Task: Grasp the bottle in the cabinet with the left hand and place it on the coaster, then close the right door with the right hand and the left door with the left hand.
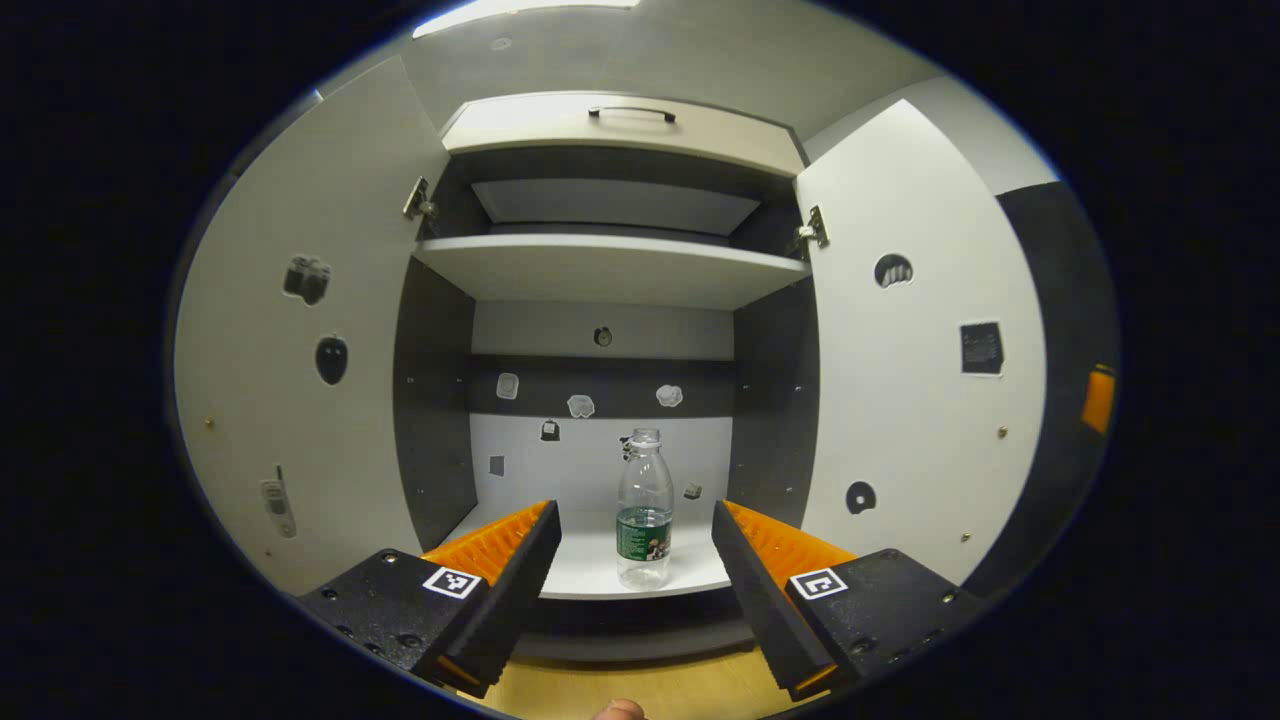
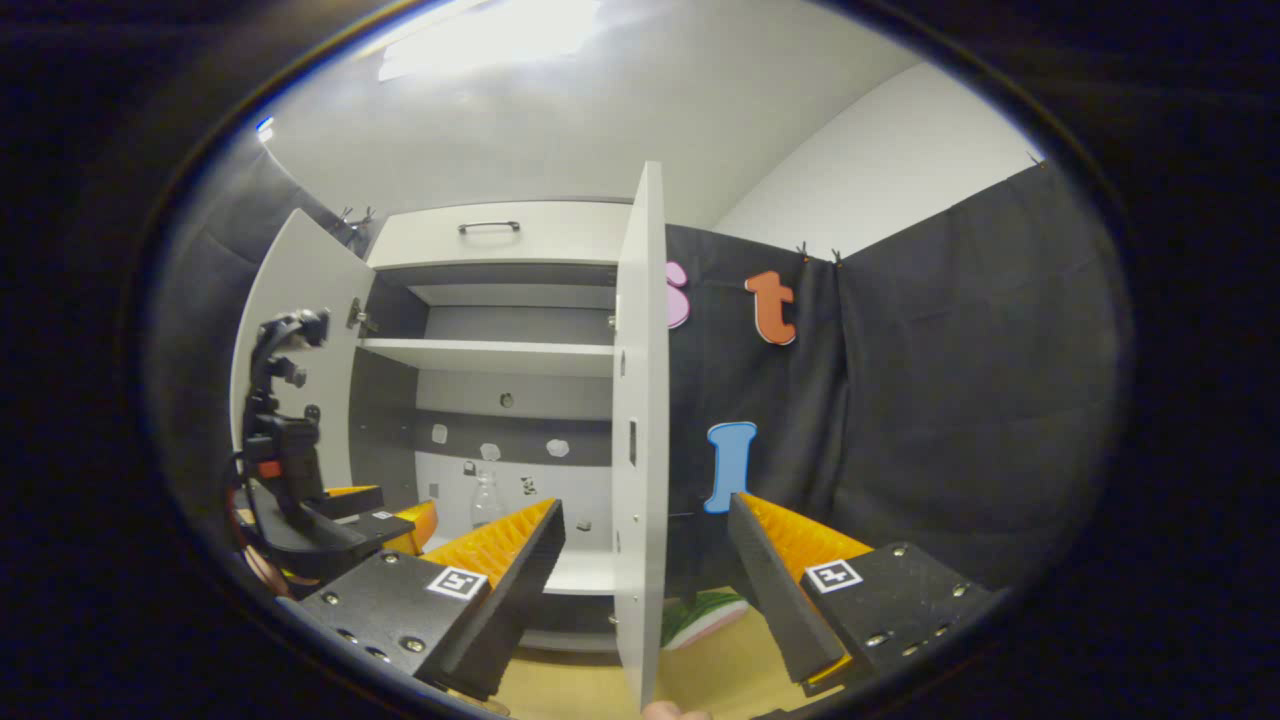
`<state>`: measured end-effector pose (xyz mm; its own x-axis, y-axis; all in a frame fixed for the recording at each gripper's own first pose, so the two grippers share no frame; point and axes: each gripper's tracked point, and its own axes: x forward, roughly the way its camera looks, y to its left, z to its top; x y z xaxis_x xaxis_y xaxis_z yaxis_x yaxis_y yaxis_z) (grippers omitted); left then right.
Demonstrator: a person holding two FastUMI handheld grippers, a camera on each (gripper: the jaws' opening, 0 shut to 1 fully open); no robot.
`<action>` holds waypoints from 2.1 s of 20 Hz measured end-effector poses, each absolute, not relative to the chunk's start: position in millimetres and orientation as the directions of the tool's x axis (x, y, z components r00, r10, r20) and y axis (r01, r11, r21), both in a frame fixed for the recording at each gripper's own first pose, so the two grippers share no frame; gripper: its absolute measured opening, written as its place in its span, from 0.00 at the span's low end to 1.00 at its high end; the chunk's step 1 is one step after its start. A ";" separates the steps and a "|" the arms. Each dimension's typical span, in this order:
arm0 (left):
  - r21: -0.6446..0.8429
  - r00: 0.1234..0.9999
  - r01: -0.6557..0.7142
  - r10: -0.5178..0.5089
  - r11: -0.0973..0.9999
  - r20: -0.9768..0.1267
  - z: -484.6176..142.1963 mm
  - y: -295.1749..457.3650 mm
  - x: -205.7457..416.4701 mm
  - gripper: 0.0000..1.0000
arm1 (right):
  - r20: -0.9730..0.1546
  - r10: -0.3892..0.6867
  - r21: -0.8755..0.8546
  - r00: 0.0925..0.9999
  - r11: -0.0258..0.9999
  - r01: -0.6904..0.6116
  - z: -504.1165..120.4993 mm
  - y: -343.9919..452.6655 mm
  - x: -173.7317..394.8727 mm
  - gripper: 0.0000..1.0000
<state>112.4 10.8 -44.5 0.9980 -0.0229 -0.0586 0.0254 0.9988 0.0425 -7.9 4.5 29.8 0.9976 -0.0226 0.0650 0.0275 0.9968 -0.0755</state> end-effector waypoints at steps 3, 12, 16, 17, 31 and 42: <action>0.041 0.995 0.021 -0.017 0.999 -0.098 -67.7 11.7 155.2 0.96 | 0.072 -0.091 -0.092 0.993 0.991 0.098 29.8 -17.5 -10.4 1.00; 0.037 0.986 0.026 -0.020 0.999 -0.165 -105.5 11.0 260.7 0.96 | 0.070 -0.263 -0.114 0.962 0.956 0.269 23.2 -58.7 -12.3 1.00; 0.048 0.982 0.045 -0.036 0.998 -0.184 -112.3 8.0 279.0 0.95 | 0.059 -0.280 -0.119 0.958 0.951 0.285 18.4 -63.0 -13.6 1.00; 0.054 0.983 0.046 -0.035 0.998 -0.179 -111.9 7.0 281.7 0.94 | 0.056 -0.277 -0.120 0.959 0.952 0.282 16.8 -64.1 -12.9 0.96; 0.025 0.976 0.142 -0.136 0.990 -0.171 -88.9 1.3 202.4 0.80 | 0.043 -0.185 -0.112 0.982 0.976 0.189 12.3 -56.6 -8.6 1.00; 0.032 0.952 0.166 -0.152 0.986 -0.266 -147.3 14.9 97.9 0.80 | 0.008 -0.109 -0.106 0.994 0.988 0.109 5.3 -52.0 -30.7 1.00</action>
<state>97.9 14.9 -147.3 0.9521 -0.1516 -0.2657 0.1660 0.9856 0.0323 -30.7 -52.0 5.3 0.9941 -0.1085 0.0081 0.1087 0.9884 -0.1064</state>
